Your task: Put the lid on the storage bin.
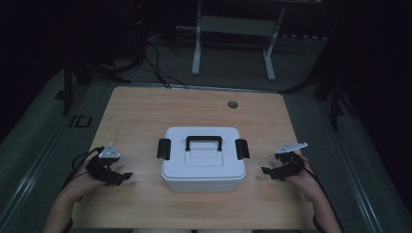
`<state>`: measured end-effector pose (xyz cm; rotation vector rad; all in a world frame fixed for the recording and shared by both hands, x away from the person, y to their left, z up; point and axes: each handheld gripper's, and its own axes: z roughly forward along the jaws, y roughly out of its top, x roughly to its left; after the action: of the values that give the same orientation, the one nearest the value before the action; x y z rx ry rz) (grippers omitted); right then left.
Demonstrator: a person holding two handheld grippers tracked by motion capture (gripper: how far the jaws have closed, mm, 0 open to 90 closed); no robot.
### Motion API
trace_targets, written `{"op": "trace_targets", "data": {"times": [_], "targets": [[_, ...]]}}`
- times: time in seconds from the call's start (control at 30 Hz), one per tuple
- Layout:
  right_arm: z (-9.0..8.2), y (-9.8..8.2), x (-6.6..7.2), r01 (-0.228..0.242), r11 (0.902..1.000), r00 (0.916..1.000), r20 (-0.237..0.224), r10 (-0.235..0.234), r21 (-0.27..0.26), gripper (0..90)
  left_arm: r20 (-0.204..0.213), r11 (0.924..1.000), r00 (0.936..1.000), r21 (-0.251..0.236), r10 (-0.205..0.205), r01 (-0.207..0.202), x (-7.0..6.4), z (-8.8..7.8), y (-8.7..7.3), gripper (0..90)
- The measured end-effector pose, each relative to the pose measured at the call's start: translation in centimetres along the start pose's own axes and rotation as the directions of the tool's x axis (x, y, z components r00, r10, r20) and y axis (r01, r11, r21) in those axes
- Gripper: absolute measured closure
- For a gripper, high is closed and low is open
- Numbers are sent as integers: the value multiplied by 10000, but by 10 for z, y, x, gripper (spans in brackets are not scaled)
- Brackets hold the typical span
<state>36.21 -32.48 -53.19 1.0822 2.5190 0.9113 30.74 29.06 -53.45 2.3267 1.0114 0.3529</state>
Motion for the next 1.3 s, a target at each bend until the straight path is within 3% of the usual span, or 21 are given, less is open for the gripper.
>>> {"op": "trace_targets", "data": {"times": [0.23,0.43,0.6,0.7,0.83,0.87,0.93,0.97,1.03,1.1,1.13,1.17,1.2,1.23,1.27,1.3], "targets": [[1,-6,-7,-751,9968,9955,565,765,-270,126,-555,9976,9962,-191,-678,669,5,2,-4,136],[4,-10,-9,-1433,9885,9805,1290,1485,-491,126,-919,9954,9911,-50,-961,960,5,9,-9,130],[4,-10,-10,-1812,9800,9696,1515,1920,-820,125,-1137,9923,9858,-249,-1236,1215,4,10,-10,125],[2,-11,-12,-2119,9709,9578,1736,2289,-1114,125,-1447,9877,9775,-515,-1538,1478,4,10,-11,124],[2,-11,-12,-2272,9662,9506,1880,2472,-1216,125,-1804,9781,9636,-1016,-1975,1815,5,9,-13,125],[2,-11,-12,-2272,9662,9506,1880,2472,-1216,125,-1804,9781,9636,-1016,-1975,1815,5,9,-13,124],[0,-13,-14,-2554,9567,9335,2219,2815,-1393,123,-2013,9722,9546,-1275,-2193,1965,5,8,-16,120],[0,-14,-15,-2676,9525,9289,2236,2951,-1457,123,-2233,9667,9453,-1494,-2378,2079,5,7,-15,118],[0,-14,-15,-2734,9498,9253,2284,3028,-1519,123,-2293,9634,9417,-1637,-2463,2121,4,6,-15,115],[-1,-14,-15,-2817,9444,9166,2433,3172,-1698,122,-2503,9572,9305,-1797,-2673,2267,4,6,-14,109],[-1,-15,-15,-2783,9442,9151,2501,3163,-1761,122,-2550,9561,9286,-1860,-2695,2264,4,6,-14,109],[-2,-15,-14,-2740,9426,9092,2680,3186,-1910,122,-2760,9499,9168,-2023,-2887,2382,4,5,-15,108],[-2,-16,-14,-2686,9439,9095,2723,3142,-1920,122,-2760,9499,9168,-2023,-2887,2382,4,5,-15,109],[-2,-16,-13,-2689,9426,9053,2822,3175,-1978,123,-2873,9472,9105,-2087,-2974,2435,3,5,-16,109],[-2,-16,-13,-2689,9426,9053,2822,3175,-1978,123,-2873,9472,9105,-2087,-2974,2435,3,5,-16,109],[-2,-17,-13,-2708,9392,8988,2940,3252,-2111,122,-2961,9466,9074,-2134,-2982,2415,2,5,-16,109]]}}
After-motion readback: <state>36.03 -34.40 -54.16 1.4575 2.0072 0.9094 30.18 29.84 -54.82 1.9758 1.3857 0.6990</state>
